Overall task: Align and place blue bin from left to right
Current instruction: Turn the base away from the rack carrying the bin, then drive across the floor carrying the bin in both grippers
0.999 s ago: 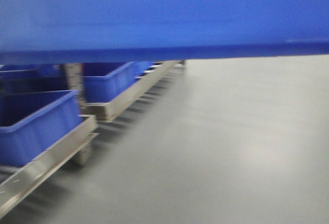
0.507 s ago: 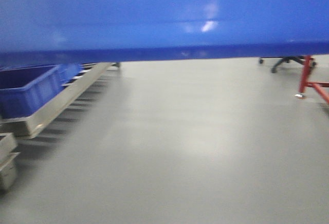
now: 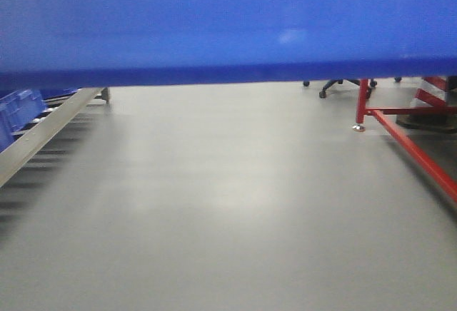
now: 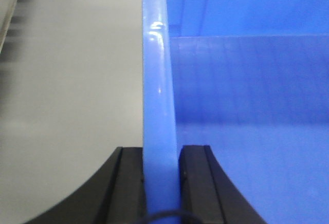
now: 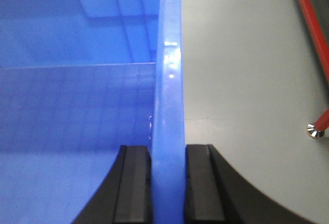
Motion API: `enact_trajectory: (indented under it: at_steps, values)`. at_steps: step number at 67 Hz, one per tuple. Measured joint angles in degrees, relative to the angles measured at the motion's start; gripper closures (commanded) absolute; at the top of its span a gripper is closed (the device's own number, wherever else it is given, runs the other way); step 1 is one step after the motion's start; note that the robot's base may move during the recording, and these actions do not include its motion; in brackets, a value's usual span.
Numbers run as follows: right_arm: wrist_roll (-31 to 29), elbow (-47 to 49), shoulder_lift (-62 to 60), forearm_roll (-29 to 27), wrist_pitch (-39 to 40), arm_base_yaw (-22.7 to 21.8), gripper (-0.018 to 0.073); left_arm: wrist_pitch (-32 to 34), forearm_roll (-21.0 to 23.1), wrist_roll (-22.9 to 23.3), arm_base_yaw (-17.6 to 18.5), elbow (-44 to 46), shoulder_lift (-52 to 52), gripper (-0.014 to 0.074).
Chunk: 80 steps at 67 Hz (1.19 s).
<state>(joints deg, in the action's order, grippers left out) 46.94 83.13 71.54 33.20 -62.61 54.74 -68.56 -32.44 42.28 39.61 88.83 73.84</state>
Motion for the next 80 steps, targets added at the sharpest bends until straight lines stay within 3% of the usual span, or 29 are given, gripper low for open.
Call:
enact_trajectory:
  at_steps: [80]
  values:
    - [0.00, 0.00, 0.00, 0.00, 0.00, 0.00, 0.0638, 0.00, 0.00, 0.00, 0.00, 0.00, 0.00, 0.0707]
